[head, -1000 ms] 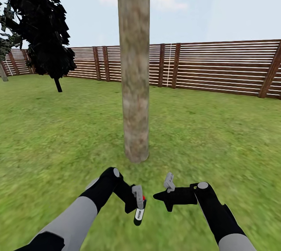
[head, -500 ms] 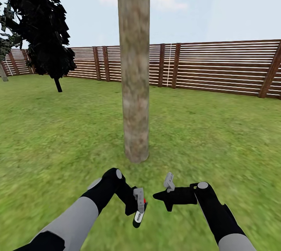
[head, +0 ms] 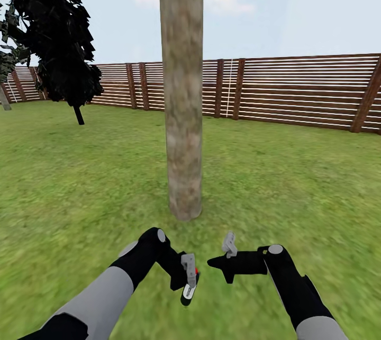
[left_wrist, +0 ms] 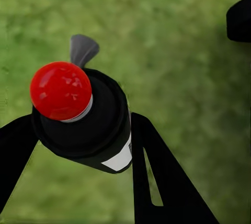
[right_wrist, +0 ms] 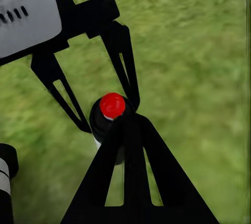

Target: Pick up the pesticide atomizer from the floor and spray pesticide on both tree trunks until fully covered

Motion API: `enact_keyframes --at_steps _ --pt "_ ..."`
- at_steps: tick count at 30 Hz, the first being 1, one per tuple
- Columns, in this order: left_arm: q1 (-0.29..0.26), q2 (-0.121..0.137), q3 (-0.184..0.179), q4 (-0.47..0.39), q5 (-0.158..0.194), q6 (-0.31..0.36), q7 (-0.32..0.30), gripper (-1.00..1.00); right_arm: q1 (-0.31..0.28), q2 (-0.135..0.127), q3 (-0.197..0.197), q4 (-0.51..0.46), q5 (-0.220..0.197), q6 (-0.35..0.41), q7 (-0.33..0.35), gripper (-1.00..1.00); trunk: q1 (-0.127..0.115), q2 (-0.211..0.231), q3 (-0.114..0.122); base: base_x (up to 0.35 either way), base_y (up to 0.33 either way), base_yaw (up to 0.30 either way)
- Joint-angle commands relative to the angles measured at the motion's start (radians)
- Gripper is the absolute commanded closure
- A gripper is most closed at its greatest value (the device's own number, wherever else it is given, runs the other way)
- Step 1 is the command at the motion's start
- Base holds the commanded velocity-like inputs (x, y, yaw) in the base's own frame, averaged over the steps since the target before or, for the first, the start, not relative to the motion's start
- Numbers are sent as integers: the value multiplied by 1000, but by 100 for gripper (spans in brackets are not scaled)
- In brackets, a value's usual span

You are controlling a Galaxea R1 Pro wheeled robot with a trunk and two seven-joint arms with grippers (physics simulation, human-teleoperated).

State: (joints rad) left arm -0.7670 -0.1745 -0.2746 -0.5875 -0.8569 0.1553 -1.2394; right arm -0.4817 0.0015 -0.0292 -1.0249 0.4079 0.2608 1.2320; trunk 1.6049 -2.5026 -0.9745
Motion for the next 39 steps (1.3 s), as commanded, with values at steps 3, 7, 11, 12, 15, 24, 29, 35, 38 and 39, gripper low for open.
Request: enact_keyframes --at_steps 3,7,11,12,15,24,29,35,38,39 --pt "0 0 0 0 2 0 17 100 0 0 0 -11 0 0 0 100 0 0 0 0 0 0" --pt "0 0 0 0 2 0 20 100 0 0 0 -13 0 0 0 100 0 0 0 0 0 0" --pt "0 0 0 0 32 -2 20 100 0 0 0 -14 0 0 0 100 0 0 0 0 0 0" --pt "0 0 0 0 56 -2 20 100 0 0 0 -14 0 0 0 100 0 0 0 0 0 0" --pt "0 0 0 -1 121 -5 20 100 0 0 0 -14 0 0 0 100 0 0 0 0 0 0" --pt "0 0 0 -9 134 -6 20 100 0 0 0 -14 0 0 0 100 0 0 0 0 0 0" --pt "0 0 0 -12 134 -6 20 100 0 0 0 -14 0 0 -1 100 0 0 0 0 0 0" --pt "0 0 0 -12 134 -6 20 100 0 0 0 -14 0 0 -2 100 0 0 0 0 0 0" --pt "0 0 0 -12 135 -6 19 100 0 0 0 -14 0 0 -2 100 0 0 0 0 0 0" --pt "0 0 0 -12 143 -6 19 100 0 0 0 -14 0 0 -2 100 0 0 0 0 0 0"
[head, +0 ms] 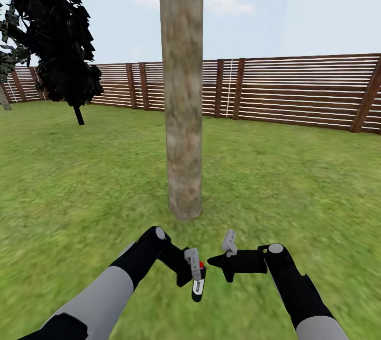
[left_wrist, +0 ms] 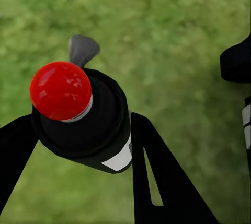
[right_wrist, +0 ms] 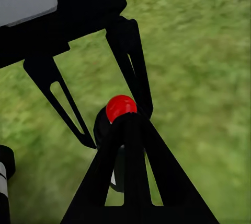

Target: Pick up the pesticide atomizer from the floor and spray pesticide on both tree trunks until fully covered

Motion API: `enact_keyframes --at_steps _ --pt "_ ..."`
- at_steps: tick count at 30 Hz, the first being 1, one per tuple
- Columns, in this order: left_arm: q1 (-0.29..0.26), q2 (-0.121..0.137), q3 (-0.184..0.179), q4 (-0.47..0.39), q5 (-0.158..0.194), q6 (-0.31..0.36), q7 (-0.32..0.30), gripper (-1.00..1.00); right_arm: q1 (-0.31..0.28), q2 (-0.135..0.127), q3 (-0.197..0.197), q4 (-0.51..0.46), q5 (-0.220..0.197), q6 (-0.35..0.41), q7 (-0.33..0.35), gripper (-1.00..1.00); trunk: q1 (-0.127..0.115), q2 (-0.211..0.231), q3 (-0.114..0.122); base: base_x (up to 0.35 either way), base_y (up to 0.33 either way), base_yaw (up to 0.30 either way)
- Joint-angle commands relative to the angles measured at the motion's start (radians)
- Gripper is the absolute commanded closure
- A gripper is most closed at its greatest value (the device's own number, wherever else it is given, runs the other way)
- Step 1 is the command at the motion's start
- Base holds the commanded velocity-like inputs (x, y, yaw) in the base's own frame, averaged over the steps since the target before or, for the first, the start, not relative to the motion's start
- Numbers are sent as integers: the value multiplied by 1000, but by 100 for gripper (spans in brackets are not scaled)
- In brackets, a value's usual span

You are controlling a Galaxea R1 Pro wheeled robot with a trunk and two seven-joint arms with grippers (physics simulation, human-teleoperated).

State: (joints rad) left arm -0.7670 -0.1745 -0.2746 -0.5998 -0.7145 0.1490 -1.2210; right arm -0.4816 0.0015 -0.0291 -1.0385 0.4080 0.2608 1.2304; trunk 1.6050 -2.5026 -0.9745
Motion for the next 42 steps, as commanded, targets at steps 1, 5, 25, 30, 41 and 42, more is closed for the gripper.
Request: enact_keyframes --at_steps 1,5,25,30,41,42 --pt "0 0 0 0 23 -1 -1 100 0 0 0 0 0 0 0 100 0 0 0 0 0 0" --pt "0 0 0 -1 77 -3 -1 100 0 0 0 0 0 0 0 100 0 0 0 0 0 0" --pt "0 0 6 3 -97 3 3 100 0 0 0 0 0 0 1 100 0 0 0 0 0 0" --pt "0 67 10 7 -203 8 43 100 0 -2 0 0 0 0 3 100 0 0 0 0 0 0" --pt "11 156 485 18 -194 60 428 100 7 -133 -248 14 6 -2 -46 100 0 0 0 0 0 0" --pt "11 153 515 29 -184 60 443 100 9 -166 -326 15 6 -2 -50 100 0 0 0 0 0 0"
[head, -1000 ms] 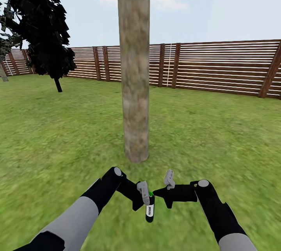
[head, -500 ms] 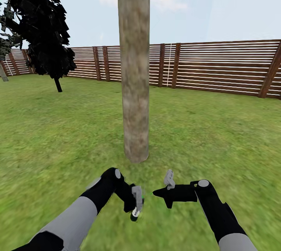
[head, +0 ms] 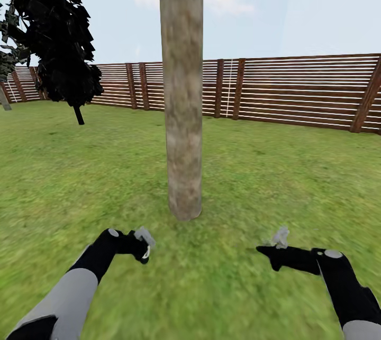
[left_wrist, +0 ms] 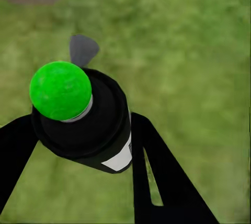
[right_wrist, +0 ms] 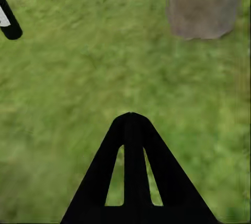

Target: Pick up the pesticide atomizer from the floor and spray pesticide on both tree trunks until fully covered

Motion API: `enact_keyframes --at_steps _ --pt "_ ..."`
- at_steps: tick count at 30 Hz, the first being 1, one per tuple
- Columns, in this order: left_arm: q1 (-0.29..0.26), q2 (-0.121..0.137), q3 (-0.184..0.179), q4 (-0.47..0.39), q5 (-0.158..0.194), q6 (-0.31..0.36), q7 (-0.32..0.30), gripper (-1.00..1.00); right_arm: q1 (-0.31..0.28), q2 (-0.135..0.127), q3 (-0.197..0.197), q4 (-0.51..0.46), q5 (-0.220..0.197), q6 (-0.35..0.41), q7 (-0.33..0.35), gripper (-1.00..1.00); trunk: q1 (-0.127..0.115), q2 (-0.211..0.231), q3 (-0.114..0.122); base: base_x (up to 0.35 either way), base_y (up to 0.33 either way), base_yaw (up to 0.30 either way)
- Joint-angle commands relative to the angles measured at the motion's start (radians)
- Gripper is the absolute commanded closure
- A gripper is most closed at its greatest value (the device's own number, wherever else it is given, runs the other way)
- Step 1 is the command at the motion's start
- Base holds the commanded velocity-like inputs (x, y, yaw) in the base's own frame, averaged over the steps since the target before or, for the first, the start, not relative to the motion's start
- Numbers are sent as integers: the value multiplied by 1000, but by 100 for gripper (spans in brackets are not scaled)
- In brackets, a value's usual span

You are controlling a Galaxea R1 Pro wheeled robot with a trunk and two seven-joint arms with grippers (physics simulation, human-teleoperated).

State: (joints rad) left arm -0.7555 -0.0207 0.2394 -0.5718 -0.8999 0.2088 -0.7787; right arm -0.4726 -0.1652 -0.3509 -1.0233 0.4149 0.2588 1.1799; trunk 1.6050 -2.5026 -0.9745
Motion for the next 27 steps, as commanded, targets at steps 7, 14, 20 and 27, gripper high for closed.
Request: enact_keyframes --at_steps 7,14,20,27 --pt "6 -4 249 91 295 -88 123 100 5 -69 -738 21 54 -33 -10 -100 0 0 0 0 0 0" --pt "11 -6 260 241 468 -175 434 100 5 -5 -959 22 153 -294 -309 -100 0 0 0 0 0 0" --pt "11 -27 255 246 494 -179 621 100 5 11 -967 21 213 -321 -368 -100 0 0 0 0 0 0" --pt "11 -29 253 245 492 -174 631 100 5 12 -968 20 212 -310 -367 -100 0 0 0 2 0 0"
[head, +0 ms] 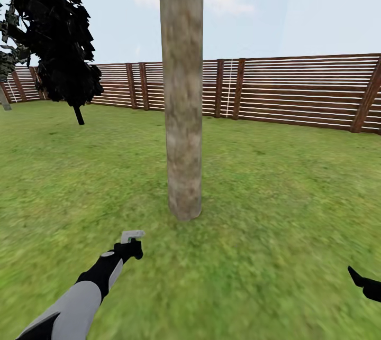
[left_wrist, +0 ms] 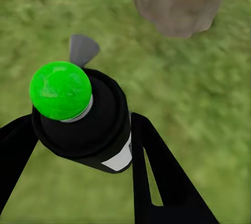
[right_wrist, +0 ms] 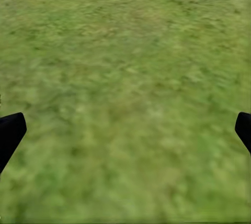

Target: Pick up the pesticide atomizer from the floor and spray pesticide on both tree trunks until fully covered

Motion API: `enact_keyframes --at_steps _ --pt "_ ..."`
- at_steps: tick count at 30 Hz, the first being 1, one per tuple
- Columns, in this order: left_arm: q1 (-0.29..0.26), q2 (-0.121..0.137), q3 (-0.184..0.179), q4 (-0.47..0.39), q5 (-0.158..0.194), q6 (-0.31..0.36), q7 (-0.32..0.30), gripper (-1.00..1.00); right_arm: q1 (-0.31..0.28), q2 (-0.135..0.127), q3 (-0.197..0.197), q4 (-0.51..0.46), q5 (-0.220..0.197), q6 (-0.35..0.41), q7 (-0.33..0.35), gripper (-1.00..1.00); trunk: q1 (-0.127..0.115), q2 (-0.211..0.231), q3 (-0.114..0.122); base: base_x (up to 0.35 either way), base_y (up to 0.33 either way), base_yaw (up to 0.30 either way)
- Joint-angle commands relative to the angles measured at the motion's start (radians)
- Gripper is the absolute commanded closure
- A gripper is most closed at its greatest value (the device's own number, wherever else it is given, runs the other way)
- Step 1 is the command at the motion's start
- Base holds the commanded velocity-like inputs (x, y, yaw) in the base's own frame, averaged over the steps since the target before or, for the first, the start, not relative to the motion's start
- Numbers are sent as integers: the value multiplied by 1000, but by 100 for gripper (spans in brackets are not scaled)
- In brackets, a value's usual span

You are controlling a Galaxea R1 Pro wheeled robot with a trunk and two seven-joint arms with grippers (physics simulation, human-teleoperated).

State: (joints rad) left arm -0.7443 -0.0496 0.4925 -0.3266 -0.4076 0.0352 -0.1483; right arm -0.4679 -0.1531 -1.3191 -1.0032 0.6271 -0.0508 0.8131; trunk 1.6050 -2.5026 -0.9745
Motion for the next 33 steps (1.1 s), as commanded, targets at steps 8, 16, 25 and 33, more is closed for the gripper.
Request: enact_keyframes --at_steps 8,16,25,33 --pt "-2 -66 -7 -1 -2 63 1 100 0 1 0 0 0 4 0 -100 0 0 0 271 0 0" --pt "-14 -68 -18 -4 -3 417 0 100 0 2 0 -18 3 11 0 -100 0 0 0 336 0 0" --pt "-29 -67 -33 -24 -2 534 -3 100 0 1 119 -19 27 286 1 -100 0 0 0 338 0 0" --pt "-49 -66 -40 -25 -2 638 -8 100 0 1 194 -20 28 331 0 -100 0 0 0 188 0 -76"
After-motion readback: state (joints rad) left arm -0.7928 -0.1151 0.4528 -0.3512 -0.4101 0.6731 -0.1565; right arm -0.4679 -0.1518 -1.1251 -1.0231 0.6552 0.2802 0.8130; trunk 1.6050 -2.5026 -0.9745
